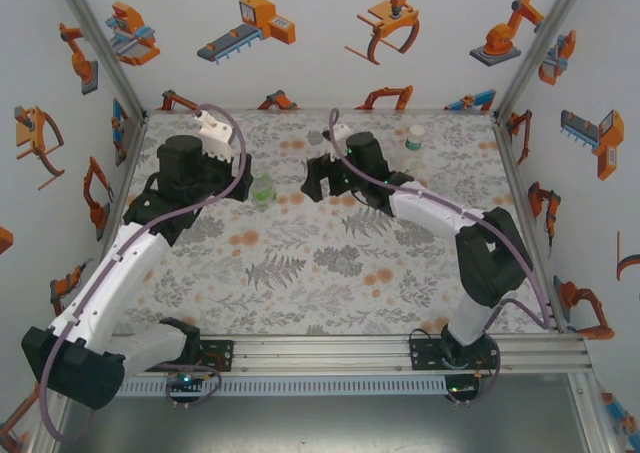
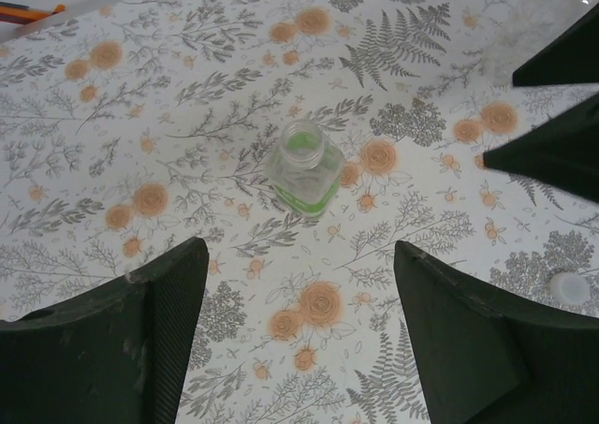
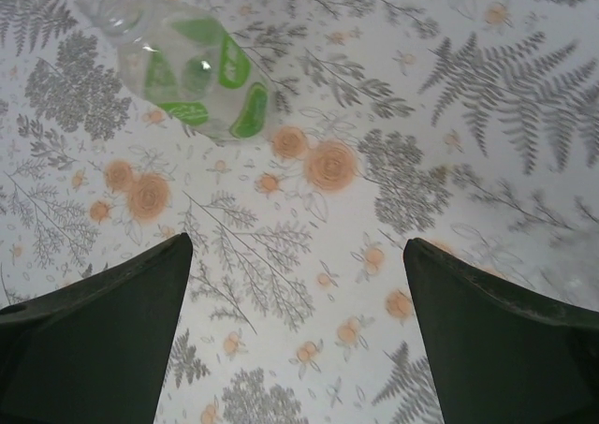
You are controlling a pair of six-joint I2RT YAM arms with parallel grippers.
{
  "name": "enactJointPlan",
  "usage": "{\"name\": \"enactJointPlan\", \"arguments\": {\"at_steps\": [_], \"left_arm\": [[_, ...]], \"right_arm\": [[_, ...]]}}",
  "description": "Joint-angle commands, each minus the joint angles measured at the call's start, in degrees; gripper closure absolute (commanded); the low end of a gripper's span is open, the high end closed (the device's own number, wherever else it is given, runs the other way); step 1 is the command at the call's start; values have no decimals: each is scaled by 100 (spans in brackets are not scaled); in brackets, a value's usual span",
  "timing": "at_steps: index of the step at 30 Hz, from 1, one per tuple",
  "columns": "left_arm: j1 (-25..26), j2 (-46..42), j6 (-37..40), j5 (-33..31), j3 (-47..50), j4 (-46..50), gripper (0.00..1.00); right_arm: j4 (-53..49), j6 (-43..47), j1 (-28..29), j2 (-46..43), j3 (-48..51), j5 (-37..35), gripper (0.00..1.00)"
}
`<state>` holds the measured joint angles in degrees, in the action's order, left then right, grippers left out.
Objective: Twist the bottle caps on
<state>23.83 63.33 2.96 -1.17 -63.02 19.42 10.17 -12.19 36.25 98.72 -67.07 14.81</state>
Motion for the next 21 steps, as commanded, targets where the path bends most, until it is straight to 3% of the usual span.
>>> {"name": "enactJointPlan", "arguments": {"at_steps": [1,8,21], "left_arm": [[-80,-221,-30,164,148,151,25],[-158,-516,137,107,873,-368,20],[-221,-479,78,450,862,-350,20]], "right_arm": [[2015,208,323,67,294,-342,16],[3040,-164,811,889,190,-1062,15],[3153,-252,1235,2196,-955,-1751,14]]}}
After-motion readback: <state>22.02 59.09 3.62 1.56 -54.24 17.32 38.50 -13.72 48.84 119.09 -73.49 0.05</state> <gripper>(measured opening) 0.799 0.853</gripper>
